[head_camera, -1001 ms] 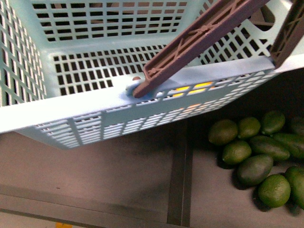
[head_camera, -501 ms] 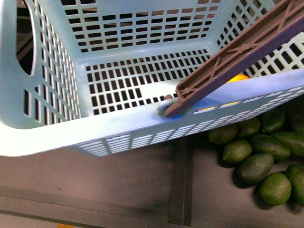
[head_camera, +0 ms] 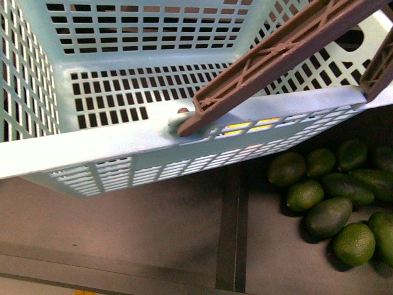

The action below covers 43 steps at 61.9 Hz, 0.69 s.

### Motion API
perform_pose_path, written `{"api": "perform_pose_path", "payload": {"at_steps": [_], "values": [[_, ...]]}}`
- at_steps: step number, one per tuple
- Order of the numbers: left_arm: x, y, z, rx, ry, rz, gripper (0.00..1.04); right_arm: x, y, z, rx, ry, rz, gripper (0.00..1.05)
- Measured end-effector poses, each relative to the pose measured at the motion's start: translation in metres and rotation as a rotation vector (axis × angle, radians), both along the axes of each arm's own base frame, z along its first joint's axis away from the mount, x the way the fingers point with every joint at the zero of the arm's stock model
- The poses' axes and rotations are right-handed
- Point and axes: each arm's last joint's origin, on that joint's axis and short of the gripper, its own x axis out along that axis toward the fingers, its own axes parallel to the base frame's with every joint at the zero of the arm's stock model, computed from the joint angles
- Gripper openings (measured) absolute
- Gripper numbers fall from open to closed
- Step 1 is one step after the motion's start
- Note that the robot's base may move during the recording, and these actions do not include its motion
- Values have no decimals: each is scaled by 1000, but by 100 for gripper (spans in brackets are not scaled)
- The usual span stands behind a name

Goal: Pick mango and avocado into basket

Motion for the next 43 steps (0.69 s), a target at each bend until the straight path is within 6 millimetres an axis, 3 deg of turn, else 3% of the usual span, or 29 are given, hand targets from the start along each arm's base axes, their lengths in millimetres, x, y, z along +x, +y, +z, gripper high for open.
{"api": "perform_pose_path", "payload": {"at_steps": [23,43], "values": [[0,0,0,6,-4,9,14,29,-2,-47,-6,128,152,96],[0,0,0,3,-2,3,14,50,6,-63,-5,178,287,96]]}}
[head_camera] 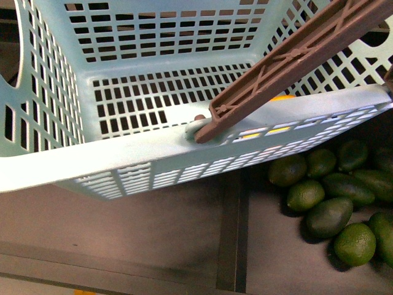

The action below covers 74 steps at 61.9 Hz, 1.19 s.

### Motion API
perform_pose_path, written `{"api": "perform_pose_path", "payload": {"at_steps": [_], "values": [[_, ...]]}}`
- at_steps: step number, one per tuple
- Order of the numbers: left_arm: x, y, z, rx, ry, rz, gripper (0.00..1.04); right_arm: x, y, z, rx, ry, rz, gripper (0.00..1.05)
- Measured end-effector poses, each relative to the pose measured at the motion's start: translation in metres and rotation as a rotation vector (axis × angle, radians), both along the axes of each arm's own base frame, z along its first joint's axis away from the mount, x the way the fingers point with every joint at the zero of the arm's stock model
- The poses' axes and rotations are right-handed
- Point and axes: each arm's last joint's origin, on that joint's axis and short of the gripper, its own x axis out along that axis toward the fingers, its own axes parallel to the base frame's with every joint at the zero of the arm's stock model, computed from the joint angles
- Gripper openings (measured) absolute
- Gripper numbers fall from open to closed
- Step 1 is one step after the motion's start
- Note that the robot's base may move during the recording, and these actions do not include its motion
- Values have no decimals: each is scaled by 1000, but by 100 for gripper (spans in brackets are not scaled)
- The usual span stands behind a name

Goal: Pick mango and avocado into basket

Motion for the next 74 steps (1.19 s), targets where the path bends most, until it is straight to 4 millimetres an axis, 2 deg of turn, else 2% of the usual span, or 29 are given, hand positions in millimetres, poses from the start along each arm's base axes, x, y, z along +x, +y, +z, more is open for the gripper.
{"api": "perform_pose_path", "payload": {"at_steps": [13,40,74], "values": [[0,0,0,0,0,1,14,15,4,-11,-23,8,61,96],[0,0,0,0,0,2,14,32,17,-35,-29,55,118,96],[0,0,0,1,-1,3,14,35,15,-47,-23,90,113,96]]}}
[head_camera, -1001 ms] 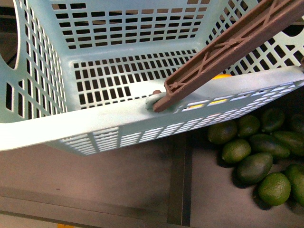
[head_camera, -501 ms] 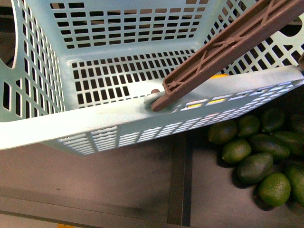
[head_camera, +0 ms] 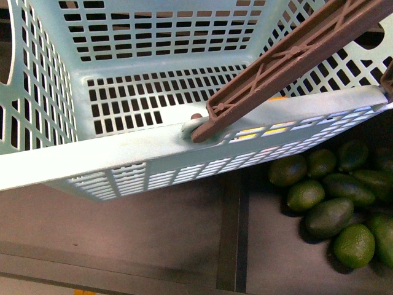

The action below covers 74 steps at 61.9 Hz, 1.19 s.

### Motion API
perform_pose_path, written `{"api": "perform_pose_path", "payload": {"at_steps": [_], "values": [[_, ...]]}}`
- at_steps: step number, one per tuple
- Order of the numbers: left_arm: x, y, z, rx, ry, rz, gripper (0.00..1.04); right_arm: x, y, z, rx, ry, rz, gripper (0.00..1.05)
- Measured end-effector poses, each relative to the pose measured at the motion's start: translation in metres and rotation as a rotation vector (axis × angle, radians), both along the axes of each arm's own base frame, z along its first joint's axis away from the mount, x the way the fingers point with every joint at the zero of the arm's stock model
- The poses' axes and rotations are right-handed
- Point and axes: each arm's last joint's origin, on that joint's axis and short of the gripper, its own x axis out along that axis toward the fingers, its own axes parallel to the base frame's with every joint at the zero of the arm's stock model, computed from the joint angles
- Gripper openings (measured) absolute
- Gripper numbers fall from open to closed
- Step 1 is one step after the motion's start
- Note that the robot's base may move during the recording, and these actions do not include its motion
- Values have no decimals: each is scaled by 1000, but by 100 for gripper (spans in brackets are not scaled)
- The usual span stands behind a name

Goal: Pick mango and avocado into basket

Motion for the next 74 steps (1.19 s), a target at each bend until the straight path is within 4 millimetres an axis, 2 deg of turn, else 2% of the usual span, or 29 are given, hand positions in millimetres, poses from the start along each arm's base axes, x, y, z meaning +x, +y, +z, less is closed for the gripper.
{"api": "perform_pose_path", "payload": {"at_steps": [11,28,32,40,48,57,66,74], "values": [[0,0,0,0,0,-1,14,-2,-2,-1,2,-4,-11,96],[0,0,0,-1,1,-1,14,-6,-1,-2,23,0,-21,60],[0,0,0,0,0,0,14,-7,-2,-1,35,-6,-28,56],[0,0,0,0,0,0,14,-11,-4,2,65,-17,-57,54],[0,0,0,0,0,0,14,-20,-8,14,114,-58,-102,54],[0,0,0,0,0,-1,14,-23,-16,48,190,-175,-157,54],[0,0,0,-1,0,-1,14,-24,-20,103,285,-370,-198,54],[0,0,0,0,0,0,14,-31,-11,152,349,-529,-185,54]]}}
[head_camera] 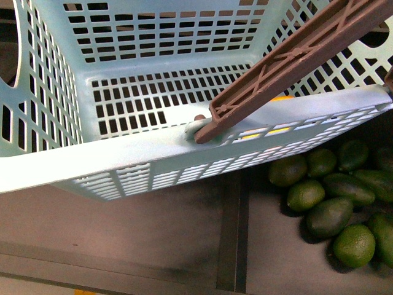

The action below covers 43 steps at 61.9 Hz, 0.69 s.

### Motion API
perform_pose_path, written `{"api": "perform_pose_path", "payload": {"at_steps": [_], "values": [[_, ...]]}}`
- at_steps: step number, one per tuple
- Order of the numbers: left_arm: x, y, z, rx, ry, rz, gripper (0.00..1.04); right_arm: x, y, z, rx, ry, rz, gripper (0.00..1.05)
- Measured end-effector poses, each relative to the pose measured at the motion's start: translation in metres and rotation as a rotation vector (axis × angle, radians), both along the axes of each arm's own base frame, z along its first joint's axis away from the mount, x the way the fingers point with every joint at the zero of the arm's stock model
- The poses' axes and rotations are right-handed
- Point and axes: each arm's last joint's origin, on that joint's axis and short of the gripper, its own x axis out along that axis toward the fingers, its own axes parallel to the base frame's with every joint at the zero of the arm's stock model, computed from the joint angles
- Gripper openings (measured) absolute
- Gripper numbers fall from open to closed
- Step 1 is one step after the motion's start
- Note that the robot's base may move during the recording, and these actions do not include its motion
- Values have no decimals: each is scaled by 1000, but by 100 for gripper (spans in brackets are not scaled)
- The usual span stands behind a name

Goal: Pick mango and avocado into basket

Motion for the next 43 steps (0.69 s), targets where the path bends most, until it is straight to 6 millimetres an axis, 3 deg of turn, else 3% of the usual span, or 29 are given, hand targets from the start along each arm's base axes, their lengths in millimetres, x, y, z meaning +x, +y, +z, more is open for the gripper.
{"api": "perform_pose_path", "payload": {"at_steps": [14,26,32,43], "values": [[0,0,0,0,0,0,14,-19,42,82,43,-277,33,54],[0,0,0,0,0,0,14,-30,96,150,111,-486,50,54],[0,0,0,0,0,0,14,-31,126,163,159,-530,69,54],[0,0,0,0,0,0,14,-22,185,165,241,-545,111,54]]}}
